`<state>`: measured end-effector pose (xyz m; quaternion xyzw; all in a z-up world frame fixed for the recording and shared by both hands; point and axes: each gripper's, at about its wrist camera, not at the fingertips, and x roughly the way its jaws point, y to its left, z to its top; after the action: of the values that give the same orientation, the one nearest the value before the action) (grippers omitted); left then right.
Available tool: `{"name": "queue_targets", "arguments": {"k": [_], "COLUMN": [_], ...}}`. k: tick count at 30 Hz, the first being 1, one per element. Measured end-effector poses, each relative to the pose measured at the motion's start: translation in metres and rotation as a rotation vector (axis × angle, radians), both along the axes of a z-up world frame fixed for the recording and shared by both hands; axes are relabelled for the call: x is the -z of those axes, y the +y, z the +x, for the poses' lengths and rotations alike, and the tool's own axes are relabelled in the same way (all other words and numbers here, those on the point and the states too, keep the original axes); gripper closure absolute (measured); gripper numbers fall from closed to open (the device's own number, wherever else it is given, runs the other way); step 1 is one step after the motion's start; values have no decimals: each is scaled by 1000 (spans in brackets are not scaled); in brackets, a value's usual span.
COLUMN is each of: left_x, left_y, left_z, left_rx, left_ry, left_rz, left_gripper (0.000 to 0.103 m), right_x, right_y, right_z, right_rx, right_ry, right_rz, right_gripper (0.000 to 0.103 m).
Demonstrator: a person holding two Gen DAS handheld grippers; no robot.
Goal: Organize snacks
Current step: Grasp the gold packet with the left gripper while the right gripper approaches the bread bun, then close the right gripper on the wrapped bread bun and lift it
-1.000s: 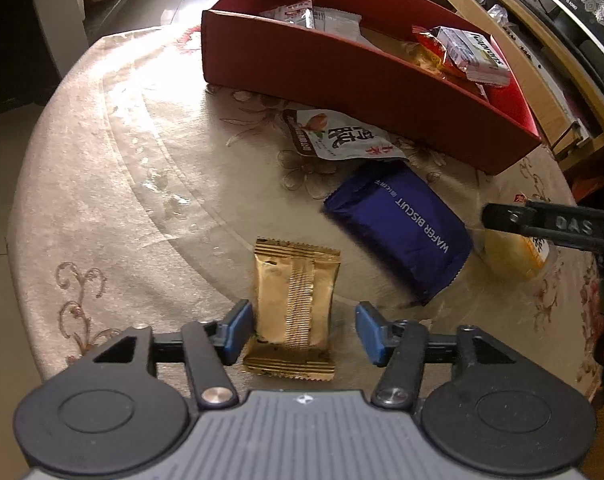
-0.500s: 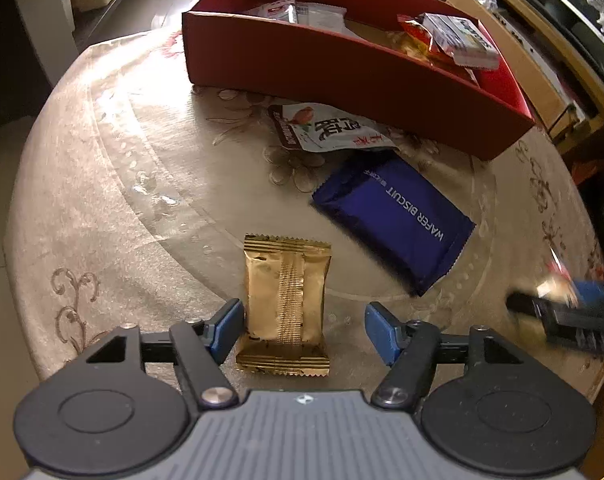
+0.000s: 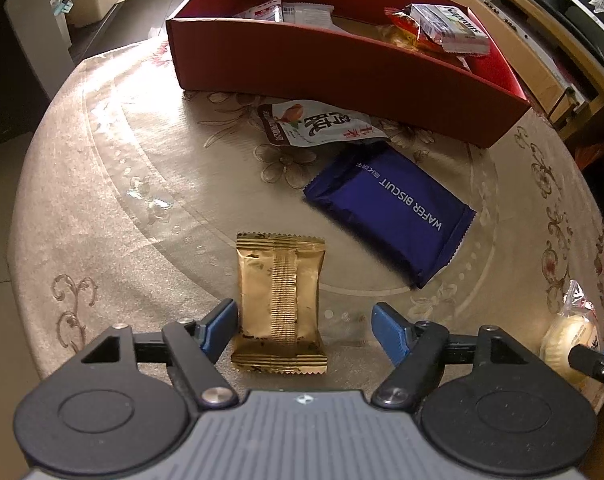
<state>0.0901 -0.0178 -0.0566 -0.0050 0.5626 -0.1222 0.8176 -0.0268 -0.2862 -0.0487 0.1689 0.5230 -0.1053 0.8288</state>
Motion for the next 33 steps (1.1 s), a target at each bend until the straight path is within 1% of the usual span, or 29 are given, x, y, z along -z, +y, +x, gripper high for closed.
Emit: {"name": "queue_targets", "arguments": {"k": [3,6,8,11,12,13,15,17,20,23,25,28,30,31,33], "left_x": [-1,-1,-1,-1,0,0,0,0,-1,-1,-1,0,1,0,1], "left_y": [2,5,7,9,9,8,7,7,10,11,9,6,7,7,8], "left_z": [1,1,2,5,6,6,5,5,4,4,3,2,2,2,1], "left_rx": [-13,-16,-17,-24,-29,-29,-22,-18,-31,-34,-28,-10,-5,-6,-9], "left_ry": [5,11,16,32,34,35,33,32,34,34,29,20,19,16,11], "left_rz": [-10,-21,-30,-54,-58,-57,-54,-55,-69,-71,-59,-43,-44,-48,-51], "left_gripper": [30,29,29,22,21,21,21,21,21,21,21,20,20,20,20], "right_x": [3,-2,-8,-2,-2,-5,-17,-26,-26,-17,-5,13,24,26,26], "right_y": [-3,-9,-8,6,14,23,35,42,39,45,51,61,65,66,66], "right_z": [-2,-7,-11,-12,-11,-11,-10,-3,11,29,42,47,47,47,48], "right_rx": [65,126,115,33,-10,-50,-116,-190,-235,-314,-382,-433,-452,-462,-464], "right_ry": [-17,-51,-80,-44,-29,-29,-64,-67,-27,11,53,71,102,89,77], "right_rz": [52,139,167,194,179,136,13,-92,-164,-254,-246,-235,-262,-271,-253], "right_gripper": [5,6,5,4,4,6,7,5,5,5,5,5,6,6,6]}}
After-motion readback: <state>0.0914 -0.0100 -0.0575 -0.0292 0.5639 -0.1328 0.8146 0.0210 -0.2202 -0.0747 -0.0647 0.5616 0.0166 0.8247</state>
